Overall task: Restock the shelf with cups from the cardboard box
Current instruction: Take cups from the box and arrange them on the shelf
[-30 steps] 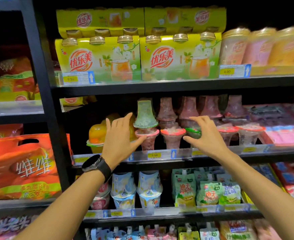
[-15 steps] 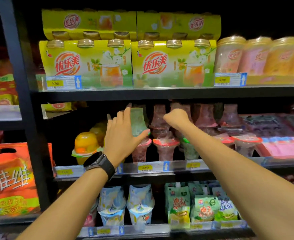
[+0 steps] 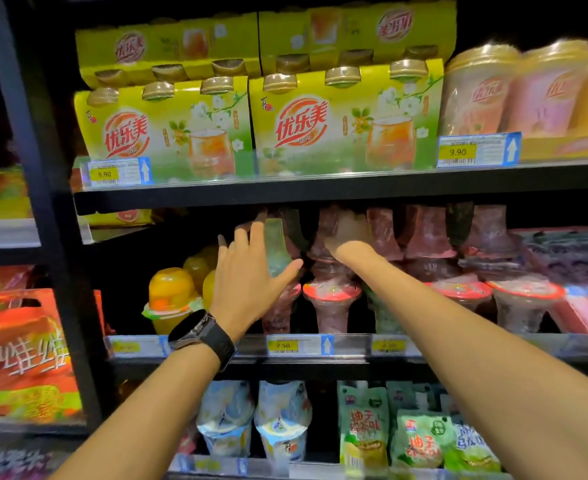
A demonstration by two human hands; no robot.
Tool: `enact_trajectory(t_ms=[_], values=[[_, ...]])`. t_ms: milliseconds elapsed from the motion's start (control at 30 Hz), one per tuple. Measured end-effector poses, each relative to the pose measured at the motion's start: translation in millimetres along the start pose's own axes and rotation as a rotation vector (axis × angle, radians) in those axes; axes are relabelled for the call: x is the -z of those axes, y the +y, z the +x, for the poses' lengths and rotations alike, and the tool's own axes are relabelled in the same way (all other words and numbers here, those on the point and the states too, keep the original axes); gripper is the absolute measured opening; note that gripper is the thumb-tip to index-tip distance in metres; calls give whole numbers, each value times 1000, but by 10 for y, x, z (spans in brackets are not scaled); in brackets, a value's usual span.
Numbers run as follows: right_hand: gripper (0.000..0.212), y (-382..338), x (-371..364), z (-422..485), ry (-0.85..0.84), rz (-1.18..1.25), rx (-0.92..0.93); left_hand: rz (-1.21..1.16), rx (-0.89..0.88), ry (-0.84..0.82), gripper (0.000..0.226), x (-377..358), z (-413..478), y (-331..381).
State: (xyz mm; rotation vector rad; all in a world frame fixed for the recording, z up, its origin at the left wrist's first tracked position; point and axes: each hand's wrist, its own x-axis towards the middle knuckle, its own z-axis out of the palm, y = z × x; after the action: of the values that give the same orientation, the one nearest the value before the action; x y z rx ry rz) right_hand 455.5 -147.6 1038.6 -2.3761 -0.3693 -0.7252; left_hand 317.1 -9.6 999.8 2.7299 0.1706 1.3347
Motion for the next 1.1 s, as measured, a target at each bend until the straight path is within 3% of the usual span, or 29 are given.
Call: enact_trajectory(t_ms=[133, 367, 567, 700, 833, 900, 1000, 1100], values=[[27, -10, 9, -32, 1, 30, -26, -18, -3, 5, 84, -4, -27, -1], [40, -34, -11, -25, -10, 9, -70, -62, -12, 8, 80, 3, -14, -73], [37, -93, 129, -37, -67, -11, -87, -78, -59, 41, 91, -46, -28, -151], [38, -28, 292, -338, -194, -20, -128, -77, -74, 40, 96, -46, -43, -171], [15, 247, 483, -868, 222, 170, 126, -176, -91, 55, 97, -35, -122, -182], [38, 477, 607, -1129, 303, 202, 276, -226, -142, 141, 94, 10, -215, -162], [47, 903, 783, -1341, 259, 26, 294, -240, -299, 211, 73, 52, -345, 6], [58, 1190, 880, -1374, 105, -276, 295, -135, -434, 111, 54, -57, -366, 308]])
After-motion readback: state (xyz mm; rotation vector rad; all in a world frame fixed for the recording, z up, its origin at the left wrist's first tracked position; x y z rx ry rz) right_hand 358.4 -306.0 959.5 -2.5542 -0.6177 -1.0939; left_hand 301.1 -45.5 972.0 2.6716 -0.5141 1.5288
